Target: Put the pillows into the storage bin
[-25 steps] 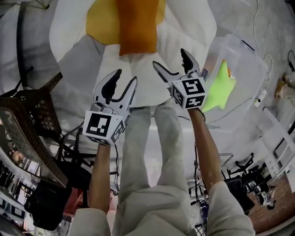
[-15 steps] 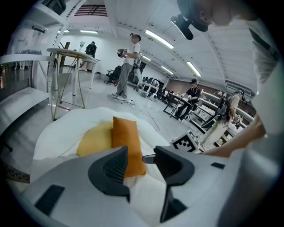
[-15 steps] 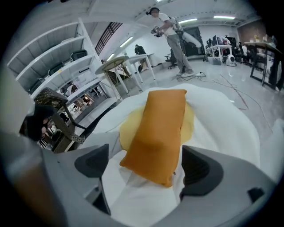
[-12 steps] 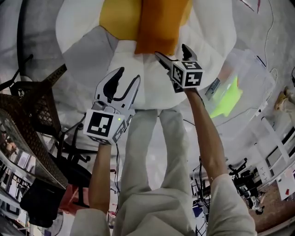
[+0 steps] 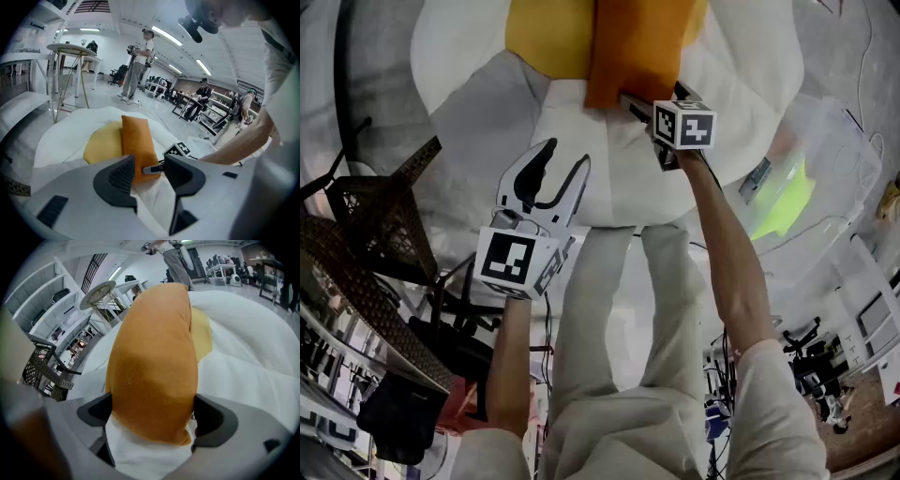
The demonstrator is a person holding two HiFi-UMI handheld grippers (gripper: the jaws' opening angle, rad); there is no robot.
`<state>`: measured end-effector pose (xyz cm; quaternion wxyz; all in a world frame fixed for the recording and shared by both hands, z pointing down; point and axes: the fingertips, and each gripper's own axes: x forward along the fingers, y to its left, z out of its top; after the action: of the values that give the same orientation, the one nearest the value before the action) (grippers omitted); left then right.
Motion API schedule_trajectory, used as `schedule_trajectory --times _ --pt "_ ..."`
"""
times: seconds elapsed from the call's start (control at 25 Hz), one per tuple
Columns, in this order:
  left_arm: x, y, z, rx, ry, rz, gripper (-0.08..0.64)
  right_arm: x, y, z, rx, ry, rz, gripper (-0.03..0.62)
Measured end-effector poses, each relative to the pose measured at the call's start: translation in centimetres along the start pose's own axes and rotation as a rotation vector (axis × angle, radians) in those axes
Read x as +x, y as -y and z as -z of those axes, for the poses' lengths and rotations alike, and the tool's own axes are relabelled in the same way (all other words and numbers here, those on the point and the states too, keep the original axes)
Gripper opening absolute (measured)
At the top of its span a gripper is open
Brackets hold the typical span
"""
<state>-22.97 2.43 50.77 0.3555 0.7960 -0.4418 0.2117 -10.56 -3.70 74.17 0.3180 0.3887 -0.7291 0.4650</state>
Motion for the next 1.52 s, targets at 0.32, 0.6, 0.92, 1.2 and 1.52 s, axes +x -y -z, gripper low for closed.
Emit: schedule_trajectory --times 0.32,0.6,0.92,1.2,1.52 --pt "-0.2 0.6 -1.0 0.001 0.009 0.001 0.193 -0.7 -1.1 -0.6 -0.02 -0.07 0.003 0.351" --pt "-1.4 3.0 -2.7 0.004 0.018 -0.006 0.193 -5.0 -3.0 -2.7 -0.019 -0.019 -0.023 0.29" --pt "-2.4 8.8 -4.9 0.02 0.036 0.015 0.193 -11.6 -3.4 0.7 -0.01 -0.039 -0.061 0.281" --pt "-2.2 13.6 -6.0 0.041 0.052 0.032 0.193 -18.8 -3.7 1.0 -0.021 0.034 -0.096 0.279" --pt "0.1 21.3 -6.6 0.111 0.037 0.114 0.193 -28.0 -0.1 -1.1 0.008 0.21 -0.079 0.279"
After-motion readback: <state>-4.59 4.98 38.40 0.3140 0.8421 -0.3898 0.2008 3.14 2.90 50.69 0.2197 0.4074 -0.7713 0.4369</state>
